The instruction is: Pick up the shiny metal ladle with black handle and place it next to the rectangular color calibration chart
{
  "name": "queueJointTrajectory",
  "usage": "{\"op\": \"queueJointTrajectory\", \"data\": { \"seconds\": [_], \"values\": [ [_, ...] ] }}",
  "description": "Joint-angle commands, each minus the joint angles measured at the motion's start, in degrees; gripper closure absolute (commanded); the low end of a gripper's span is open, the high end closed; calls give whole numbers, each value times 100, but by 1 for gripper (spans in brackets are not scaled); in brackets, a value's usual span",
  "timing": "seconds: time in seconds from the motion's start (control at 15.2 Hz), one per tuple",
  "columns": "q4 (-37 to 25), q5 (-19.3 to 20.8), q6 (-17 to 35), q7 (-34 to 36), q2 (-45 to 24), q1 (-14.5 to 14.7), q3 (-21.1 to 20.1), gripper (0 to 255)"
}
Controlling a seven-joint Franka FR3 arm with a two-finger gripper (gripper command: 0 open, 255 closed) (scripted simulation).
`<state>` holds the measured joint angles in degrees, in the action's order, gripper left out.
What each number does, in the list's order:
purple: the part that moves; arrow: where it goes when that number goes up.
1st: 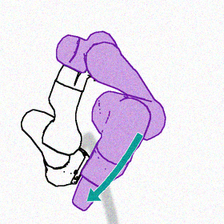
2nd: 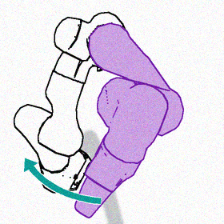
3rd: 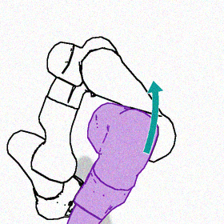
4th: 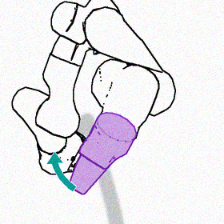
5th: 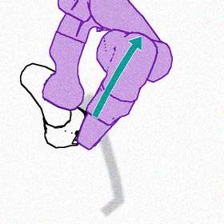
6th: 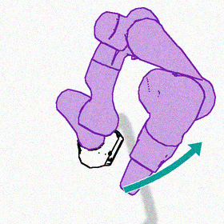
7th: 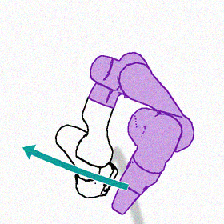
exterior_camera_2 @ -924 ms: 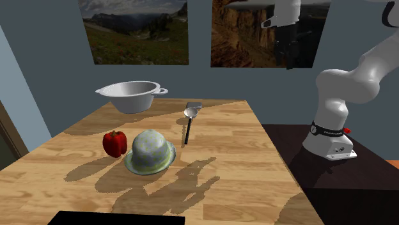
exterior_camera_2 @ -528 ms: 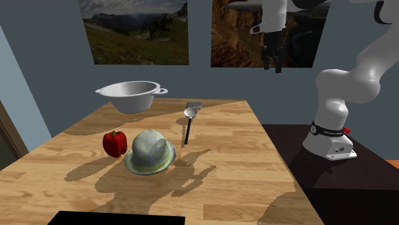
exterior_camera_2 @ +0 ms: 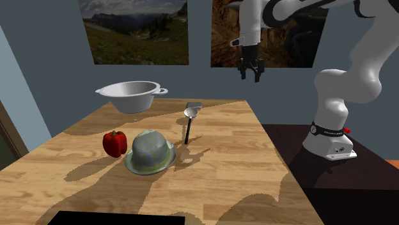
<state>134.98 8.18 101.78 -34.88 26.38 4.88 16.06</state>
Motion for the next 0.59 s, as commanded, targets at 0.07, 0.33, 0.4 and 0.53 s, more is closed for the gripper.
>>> {"op": "queueJointTrajectory", "data": {
  "seconds": [0.07, 0.33, 0.4, 0.53],
  "values": [
    [-282, -107, 450, -806, -667, 187, 271, 0],
    [-772, -425, 901, -1872, -1575, 407, 523, 0],
    [-911, -529, 991, -2141, -1805, 451, 565, 0],
    [-1206, -758, 1143, -2678, -2265, 519, 617, 0]
  ]
}}
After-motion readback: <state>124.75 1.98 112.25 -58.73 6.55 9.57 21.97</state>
